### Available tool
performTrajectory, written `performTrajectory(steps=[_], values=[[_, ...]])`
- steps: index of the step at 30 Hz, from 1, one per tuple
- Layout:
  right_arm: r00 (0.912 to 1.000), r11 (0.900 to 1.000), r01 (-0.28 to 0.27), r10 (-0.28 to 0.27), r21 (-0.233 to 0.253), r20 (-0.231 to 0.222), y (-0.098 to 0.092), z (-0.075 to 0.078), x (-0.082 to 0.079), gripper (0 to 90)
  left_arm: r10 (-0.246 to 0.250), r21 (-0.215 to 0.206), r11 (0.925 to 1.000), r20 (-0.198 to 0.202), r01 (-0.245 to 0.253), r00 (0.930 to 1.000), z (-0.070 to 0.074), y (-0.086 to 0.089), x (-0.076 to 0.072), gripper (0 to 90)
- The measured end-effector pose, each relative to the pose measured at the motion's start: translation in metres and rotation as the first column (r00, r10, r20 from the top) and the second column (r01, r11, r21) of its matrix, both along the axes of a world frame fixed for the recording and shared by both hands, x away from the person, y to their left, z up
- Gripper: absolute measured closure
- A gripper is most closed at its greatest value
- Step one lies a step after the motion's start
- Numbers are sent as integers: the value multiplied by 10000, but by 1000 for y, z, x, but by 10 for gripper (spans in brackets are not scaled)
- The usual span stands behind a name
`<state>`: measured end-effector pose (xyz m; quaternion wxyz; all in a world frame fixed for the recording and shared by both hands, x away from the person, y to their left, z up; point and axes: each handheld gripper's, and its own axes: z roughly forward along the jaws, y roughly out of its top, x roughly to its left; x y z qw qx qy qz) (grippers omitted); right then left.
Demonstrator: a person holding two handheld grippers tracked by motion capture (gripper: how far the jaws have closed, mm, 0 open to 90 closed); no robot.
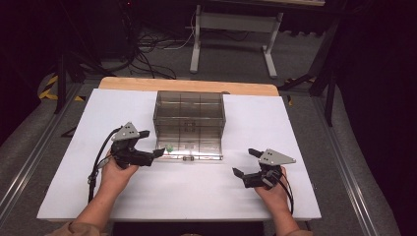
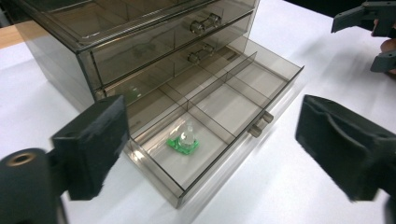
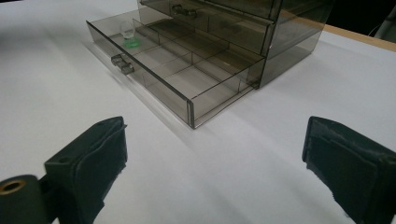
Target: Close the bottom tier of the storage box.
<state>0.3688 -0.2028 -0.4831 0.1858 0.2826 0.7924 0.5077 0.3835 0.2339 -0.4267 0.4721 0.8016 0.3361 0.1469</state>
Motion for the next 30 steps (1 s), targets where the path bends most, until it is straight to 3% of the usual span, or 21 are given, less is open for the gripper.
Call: performTrajectory(steps=[5, 10, 13, 19, 22, 26, 30], values=[[10000, 10000, -54, 54, -24, 39, 0, 0, 0, 81, -94, 6, 10000, 52, 94, 9999, 1, 4, -5, 38], [10000, 10000, -72, 72, -31, 37, 1, 0, -1, 86, -290, -308, 9991, 200, 296, 9994, -1, 15, -11, 16], [10000, 10000, -57, 57, -3, 39, 0, 1, -1, 86, -48, -302, 9995, 283, 57, 9996, -3, 22, -16, 2], [10000, 10000, -38, 38, 5, 92, 0, 1, -2, 82, 59, -760, 9971, 655, -9, 9978, -4, 32, -24, 1], [9999, 10000, -62, 62, -5, 94, 0, 1, -2, 80, 198, -573, 9982, 680, -160, 9975, -6, 36, -26, 1], [9998, 9999, -147, 148, -38, 125, 2, 1, -2, 78, 436, -589, 9974, 356, -414, 9984, -12, 43, -24, 2], [9998, 9999, -148, 149, -72, 160, 2, 1, -2, 76, 465, -467, 9979, 419, -446, 9980, -17, 48, -26, 2]])
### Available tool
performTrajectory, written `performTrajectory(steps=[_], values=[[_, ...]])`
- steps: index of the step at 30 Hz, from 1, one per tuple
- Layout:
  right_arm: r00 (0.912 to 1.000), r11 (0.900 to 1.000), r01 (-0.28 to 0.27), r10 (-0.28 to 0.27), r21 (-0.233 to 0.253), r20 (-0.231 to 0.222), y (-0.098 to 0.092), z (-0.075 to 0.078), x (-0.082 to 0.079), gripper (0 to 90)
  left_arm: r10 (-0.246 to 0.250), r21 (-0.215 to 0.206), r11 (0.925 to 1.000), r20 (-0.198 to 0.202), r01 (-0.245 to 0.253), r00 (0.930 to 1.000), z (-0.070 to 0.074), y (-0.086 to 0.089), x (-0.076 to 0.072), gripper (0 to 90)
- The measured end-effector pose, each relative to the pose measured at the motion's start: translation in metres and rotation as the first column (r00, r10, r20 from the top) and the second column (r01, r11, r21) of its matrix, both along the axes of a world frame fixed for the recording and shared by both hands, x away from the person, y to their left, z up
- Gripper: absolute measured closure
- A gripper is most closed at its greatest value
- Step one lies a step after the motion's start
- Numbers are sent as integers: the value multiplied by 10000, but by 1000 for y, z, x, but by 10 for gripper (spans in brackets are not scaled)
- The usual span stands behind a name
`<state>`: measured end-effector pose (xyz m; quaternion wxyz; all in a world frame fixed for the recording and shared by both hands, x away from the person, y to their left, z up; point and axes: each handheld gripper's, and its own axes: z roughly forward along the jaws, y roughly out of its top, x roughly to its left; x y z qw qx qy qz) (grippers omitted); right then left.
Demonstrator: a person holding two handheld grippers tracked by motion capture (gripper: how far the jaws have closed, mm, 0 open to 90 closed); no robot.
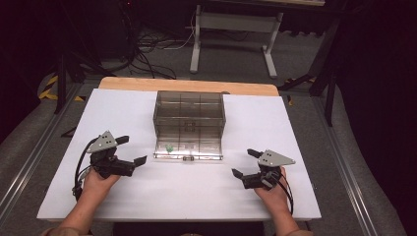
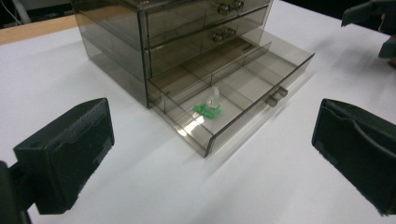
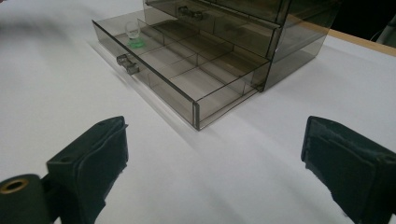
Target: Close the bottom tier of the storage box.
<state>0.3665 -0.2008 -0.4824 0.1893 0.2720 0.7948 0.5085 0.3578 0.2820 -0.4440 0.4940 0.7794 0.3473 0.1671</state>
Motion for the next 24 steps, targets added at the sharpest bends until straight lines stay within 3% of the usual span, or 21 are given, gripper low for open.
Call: performTrajectory(steps=[2, 3, 13, 20, 24], values=[[10000, 10000, -6, 6, 6, 6, 0, 0, 0, 76, -43, 286, 9996, -114, 46, 9999, -2, 2, -1, 2], [10000, 10000, -25, 25, 2, 3, 0, 0, 0, 76, -7, 367, 9993, 77, 4, 10000, -4, 4, -3, 2], [9998, 9998, -198, 198, 55, 102, 1, 1, -1, 55, 258, -316, 9992, 258, -250, 9993, -23, 23, -17, 2], [9996, 9996, -256, 254, 115, 147, 2, 1, -1, 49, 436, -105, 9990, 351, -432, 9984, -29, 23, -16, 2], [9996, 9996, -249, 248, 116, 102, 2, 1, -1, 49, 522, -223, 9984, 257, -516, 9983, -31, 22, -14, 2]])
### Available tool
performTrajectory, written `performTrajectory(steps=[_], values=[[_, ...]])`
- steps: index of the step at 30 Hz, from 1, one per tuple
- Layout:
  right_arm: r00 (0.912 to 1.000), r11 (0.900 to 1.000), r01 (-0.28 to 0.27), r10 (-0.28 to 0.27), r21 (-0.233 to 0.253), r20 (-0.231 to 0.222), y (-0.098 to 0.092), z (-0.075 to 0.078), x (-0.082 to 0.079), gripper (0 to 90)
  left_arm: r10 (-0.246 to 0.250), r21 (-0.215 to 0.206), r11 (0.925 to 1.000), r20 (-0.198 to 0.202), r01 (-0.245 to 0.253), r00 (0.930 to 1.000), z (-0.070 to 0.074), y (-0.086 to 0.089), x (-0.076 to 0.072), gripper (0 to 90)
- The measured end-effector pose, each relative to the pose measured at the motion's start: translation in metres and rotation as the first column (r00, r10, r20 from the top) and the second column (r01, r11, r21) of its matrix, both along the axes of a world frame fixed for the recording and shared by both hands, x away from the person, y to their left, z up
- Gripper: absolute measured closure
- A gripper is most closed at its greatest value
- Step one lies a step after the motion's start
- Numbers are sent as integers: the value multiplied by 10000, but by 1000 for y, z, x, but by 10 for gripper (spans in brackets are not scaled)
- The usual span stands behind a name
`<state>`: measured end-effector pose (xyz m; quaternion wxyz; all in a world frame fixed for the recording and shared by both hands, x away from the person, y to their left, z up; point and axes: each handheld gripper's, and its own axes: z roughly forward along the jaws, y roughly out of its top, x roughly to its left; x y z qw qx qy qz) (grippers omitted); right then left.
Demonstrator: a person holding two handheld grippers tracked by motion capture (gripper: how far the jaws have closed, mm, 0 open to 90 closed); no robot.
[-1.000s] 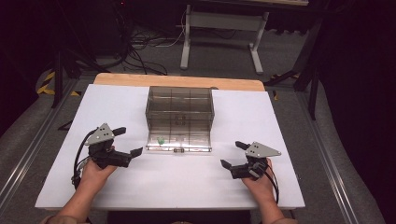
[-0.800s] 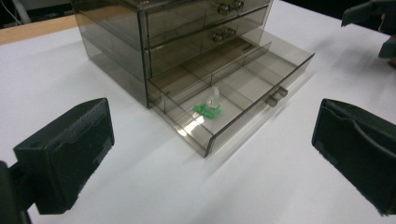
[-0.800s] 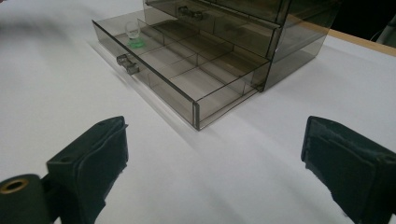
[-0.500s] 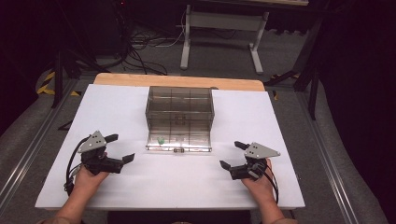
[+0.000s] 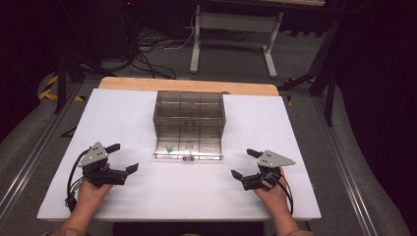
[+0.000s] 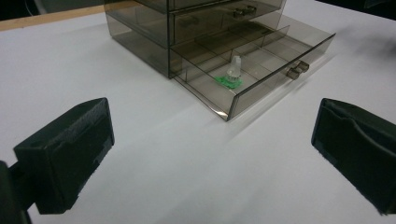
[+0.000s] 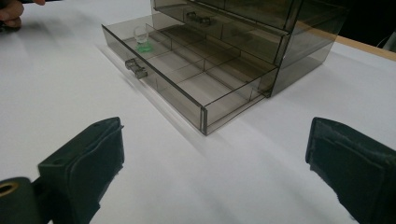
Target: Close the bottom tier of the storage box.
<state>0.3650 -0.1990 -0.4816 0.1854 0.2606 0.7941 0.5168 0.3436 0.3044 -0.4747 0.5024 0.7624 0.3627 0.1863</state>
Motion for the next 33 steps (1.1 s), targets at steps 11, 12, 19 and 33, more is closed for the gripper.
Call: performTrajectory(steps=[11, 12, 19, 33], values=[[9998, 9998, 117, -119, -167, -164, -1, 3, -3, 196, -63, 41, 10000, 119, 62, 9999, 0, -2, -1, 2], [9997, 9997, 109, -114, -198, -218, -1, 4, -3, 228, -67, 25, 10000, 120, 67, 9999, 0, -2, -1, 2], [9990, 9977, -56, 25, -679, -456, 9, 14, -1, 597, -21, 30, 10000, 124, 21, 9999, 0, -2, -1, 2], [9872, 9703, -1496, 1357, -1902, -841, 50, 28, 8, 900, 30, 216, 9998, 196, -34, 9998, 0, -2, -2, 2]])
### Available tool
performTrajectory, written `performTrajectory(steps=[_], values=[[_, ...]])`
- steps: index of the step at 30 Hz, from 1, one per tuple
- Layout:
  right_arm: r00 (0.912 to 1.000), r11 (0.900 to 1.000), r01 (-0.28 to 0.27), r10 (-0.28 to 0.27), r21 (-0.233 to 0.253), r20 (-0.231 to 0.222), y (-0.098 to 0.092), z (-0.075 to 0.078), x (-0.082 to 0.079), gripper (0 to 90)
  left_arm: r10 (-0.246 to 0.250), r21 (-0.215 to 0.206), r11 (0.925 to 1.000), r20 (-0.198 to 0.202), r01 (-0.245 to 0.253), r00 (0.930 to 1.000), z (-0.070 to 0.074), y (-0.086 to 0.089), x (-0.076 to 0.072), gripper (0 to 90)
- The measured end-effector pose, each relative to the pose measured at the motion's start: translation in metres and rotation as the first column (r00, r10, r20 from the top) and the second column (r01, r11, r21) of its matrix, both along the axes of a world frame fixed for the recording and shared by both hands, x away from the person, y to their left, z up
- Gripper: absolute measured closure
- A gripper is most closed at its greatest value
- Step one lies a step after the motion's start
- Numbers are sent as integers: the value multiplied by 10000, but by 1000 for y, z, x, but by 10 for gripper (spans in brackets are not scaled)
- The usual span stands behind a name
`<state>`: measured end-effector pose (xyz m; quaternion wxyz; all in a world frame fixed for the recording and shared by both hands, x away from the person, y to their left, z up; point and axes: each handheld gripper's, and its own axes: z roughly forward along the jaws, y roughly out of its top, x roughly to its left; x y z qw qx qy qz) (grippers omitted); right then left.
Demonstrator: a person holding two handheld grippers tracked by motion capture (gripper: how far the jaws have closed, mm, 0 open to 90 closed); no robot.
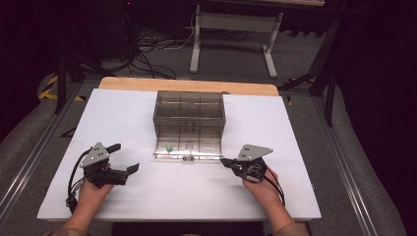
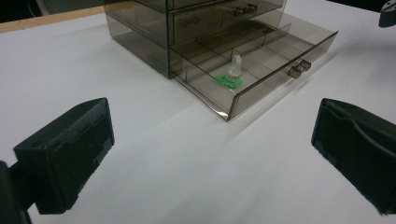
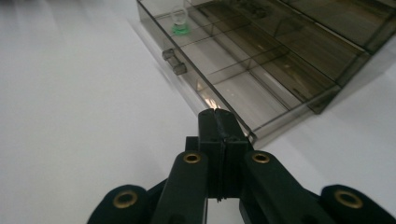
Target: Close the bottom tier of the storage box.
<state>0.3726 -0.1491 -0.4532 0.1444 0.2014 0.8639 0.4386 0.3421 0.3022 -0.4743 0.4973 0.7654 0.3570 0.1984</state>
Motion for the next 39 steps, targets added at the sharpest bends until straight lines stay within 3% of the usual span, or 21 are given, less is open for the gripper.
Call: performTrajectory(steps=[12, 19, 29, 32, 33, 35, 36, 39], values=[[9951, 9855, -922, 963, -1426, 220, 39, -1, 10, 900, 6, -26, 10000, 12, -6, 10000, 0, 1, 1, 2], [9926, 9769, -1145, 1197, -1806, 181, 55, -3, 18, 900, 52, -126, 9999, -44, -52, 10000, 0, 1, 0, 2], [9900, 9570, -1318, 1401, -2584, 138, 77, -12, 26, 900, -40, -91, 10000, -20, 40, 10000, 0, 0, 1, 2], [9906, 9570, -1252, 1353, -2616, 209, 82, -14, 28, 900, -36, -85, 10000, -14, 36, 10000, 0, 0, 0, 2], [9888, 9512, -1379, 1485, -2760, 178, 84, -14, 28, 900, -36, -80, 10000, 2, 36, 10000, 0, 0, 1, 2], [9894, 9513, -1319, 1437, -2787, 222, 88, -15, 29, 900, -51, -92, 9999, 1, 51, 10000, 0, 0, 0, 2], [9870, 9446, -1454, 1589, -2942, 224, 89, -15, 29, 900, -77, -99, 9999, -7, 77, 10000, 0, -1, 0, 2], [9865, 9380, -1489, 1625, -3131, 178, 93, -17, 31, 900, -101, -56, 9999, 27, 101, 9999, 0, -1, 0, 2]])
